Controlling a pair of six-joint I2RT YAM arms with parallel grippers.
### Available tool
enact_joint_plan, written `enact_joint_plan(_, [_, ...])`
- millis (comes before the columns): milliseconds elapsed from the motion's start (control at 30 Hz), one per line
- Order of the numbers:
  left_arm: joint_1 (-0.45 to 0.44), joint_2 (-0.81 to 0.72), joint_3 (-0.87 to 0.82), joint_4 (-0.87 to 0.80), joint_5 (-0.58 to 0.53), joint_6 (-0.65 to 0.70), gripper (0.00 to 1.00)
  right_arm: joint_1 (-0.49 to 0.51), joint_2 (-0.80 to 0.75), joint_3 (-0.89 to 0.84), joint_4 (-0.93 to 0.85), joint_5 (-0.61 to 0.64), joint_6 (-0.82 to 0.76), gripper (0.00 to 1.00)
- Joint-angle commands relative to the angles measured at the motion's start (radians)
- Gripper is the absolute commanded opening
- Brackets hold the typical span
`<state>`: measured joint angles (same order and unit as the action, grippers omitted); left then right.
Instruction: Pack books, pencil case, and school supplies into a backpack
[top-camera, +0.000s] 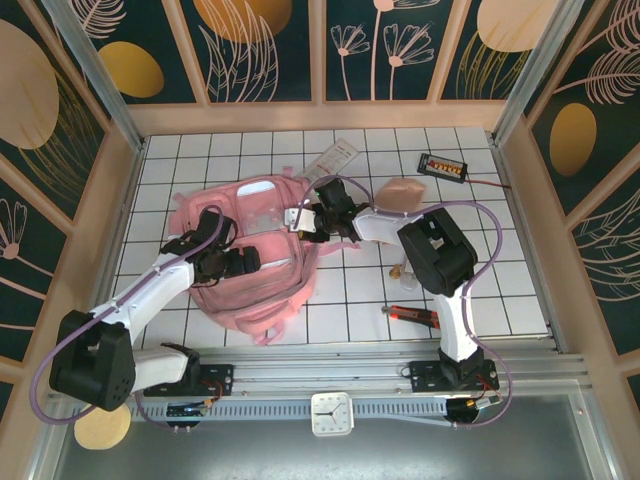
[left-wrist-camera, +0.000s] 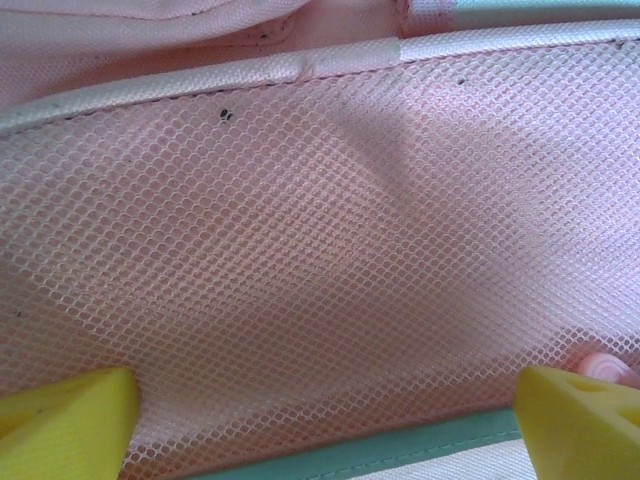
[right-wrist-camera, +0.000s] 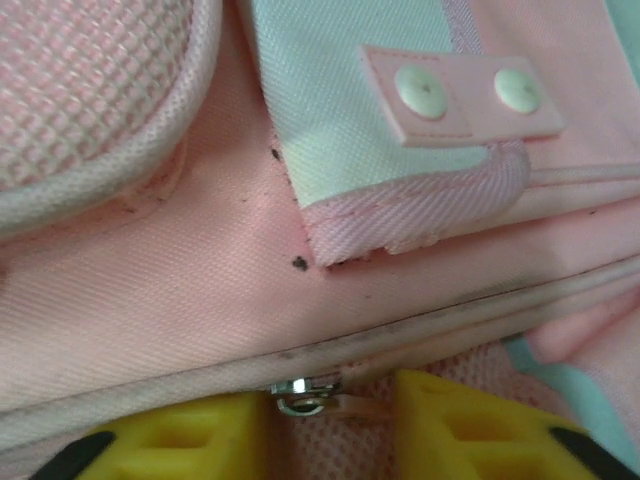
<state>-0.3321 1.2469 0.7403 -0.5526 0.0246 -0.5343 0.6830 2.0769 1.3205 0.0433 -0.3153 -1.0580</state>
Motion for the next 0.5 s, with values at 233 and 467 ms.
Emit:
enact_joint_plan(233, [0.062,0.050,0.010,0.048,-0.019,0.055,0.97,0.035,-0.097,-0.131,-0.136,-0.004,0.107,0.10])
enact_joint_plan(467, [0.078,0.172,0.100,0.086,-0.053,0.109,0.98,0.088,-0.235,-0.146,-0.247,-0.116,0.247,0.05])
